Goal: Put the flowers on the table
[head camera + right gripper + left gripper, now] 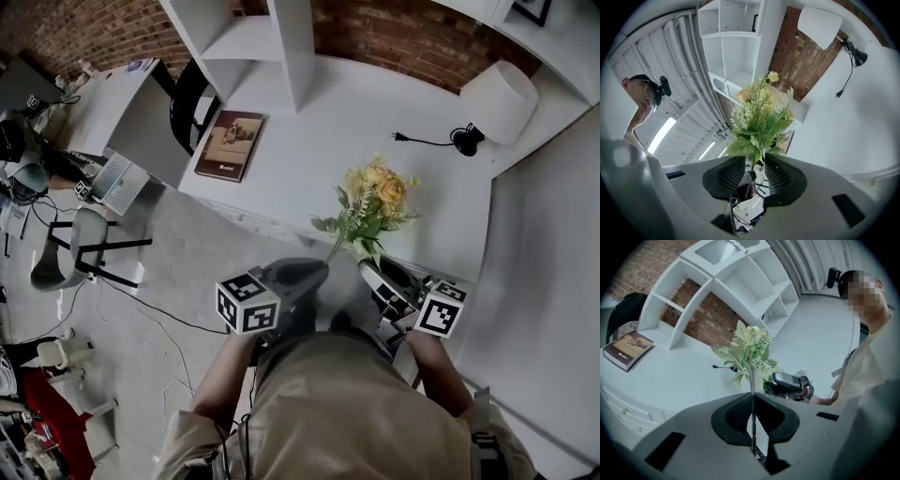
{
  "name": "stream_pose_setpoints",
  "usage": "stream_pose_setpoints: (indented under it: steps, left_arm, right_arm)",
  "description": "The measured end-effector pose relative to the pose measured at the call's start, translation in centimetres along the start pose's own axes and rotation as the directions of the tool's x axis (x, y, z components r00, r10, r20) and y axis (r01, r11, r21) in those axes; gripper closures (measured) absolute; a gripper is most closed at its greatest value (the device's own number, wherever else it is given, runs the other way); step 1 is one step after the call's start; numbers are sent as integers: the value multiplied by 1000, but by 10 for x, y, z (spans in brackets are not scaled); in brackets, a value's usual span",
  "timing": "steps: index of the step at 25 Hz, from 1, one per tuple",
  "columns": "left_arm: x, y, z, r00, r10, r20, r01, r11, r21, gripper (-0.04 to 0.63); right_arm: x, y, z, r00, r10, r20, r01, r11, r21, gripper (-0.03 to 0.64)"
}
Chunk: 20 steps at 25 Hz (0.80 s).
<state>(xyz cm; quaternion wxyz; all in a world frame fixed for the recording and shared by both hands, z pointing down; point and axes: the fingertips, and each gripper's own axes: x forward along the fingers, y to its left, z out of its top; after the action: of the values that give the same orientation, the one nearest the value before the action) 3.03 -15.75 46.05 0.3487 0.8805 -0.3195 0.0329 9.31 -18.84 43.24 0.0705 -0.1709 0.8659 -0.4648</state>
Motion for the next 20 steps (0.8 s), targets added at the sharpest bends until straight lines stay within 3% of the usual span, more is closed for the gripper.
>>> stream_pose_setpoints:
  steps: [12,15,20]
  left_arm:
    - [-10,35,16,1000,11,29,-10,1000,-27,571]
    - [-12,44,21,999,17,35,-16,999,-35,571]
    - [-17,61,29,998,43,38,-42,998,-41,571]
  right_arm:
    - [21,-4,9,1000,3,-1,-3,1000,21,509]
    - [23,-2,10,1000,5,-5,-5,1000,13,571]
    - [28,-1,10,999,-25,-34,24,999,-38,581]
